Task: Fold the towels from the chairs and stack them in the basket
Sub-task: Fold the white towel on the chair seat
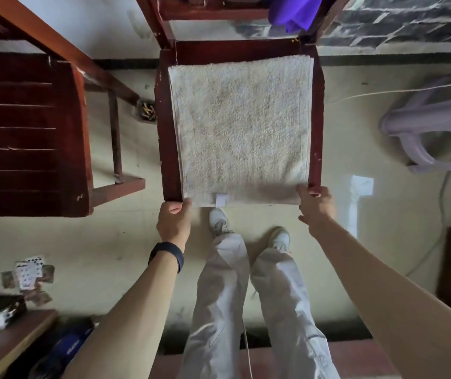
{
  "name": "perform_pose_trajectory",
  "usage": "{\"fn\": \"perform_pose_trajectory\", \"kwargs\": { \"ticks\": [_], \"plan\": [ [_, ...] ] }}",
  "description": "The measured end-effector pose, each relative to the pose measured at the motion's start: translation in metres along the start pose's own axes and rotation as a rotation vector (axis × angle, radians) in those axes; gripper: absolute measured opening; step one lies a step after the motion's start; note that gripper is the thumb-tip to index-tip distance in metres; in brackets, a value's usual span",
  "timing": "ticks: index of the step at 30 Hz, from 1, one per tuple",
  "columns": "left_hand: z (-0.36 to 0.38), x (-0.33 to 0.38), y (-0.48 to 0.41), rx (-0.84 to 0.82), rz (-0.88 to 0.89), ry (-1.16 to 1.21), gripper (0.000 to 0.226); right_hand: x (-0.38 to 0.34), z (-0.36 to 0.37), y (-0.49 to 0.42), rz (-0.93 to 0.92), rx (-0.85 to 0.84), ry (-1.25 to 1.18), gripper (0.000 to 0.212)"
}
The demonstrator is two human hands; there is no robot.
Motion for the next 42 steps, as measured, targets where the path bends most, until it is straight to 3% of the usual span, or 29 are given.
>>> {"fn": "perform_pose_trajectory", "kwargs": {
  "ticks": [11,15,23,30,33,38,42],
  "plan": [
    [0.006,0.013,-0.009,-0.086,0.004,0.086,0.032,-0.002,-0.002,0.000,0.195,-0.103,-0.215,0.030],
    [0.006,0.018,0.000,-0.065,0.021,0.125,0.027,-0.008,-0.002,-0.003,0.253,-0.126,-0.238,0.021],
    [-0.003,0.009,0.016,-0.073,-0.063,0.316,0.017,-0.011,0.007,-0.004,0.225,-0.050,-0.288,0.020],
    [-0.010,0.000,0.019,-0.211,-0.250,0.500,0.026,0.007,-0.003,-0.002,0.301,-0.084,-0.459,0.017],
    [-0.008,0.004,0.023,-0.323,-0.330,0.520,0.026,0.014,-0.003,-0.003,0.296,-0.164,-0.422,0.019],
    [-0.012,0.002,0.020,-0.312,-0.271,0.413,0.027,0.022,-0.009,-0.006,0.112,-0.134,-0.246,0.018],
    [-0.031,0.006,0.020,-0.263,-0.236,0.432,0.024,0.023,-0.027,0.001,0.152,-0.096,-0.421,0.014]
  ]
}}
Point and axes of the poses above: each hand's wrist, its own y-axis away from the middle knuckle, its own z-axis out of the palm, x = y × z, the point moved 5 cm from there along -y, towards the middle knuckle, and after that the axes turned 10 degrees about x, right-handed, at the moved point
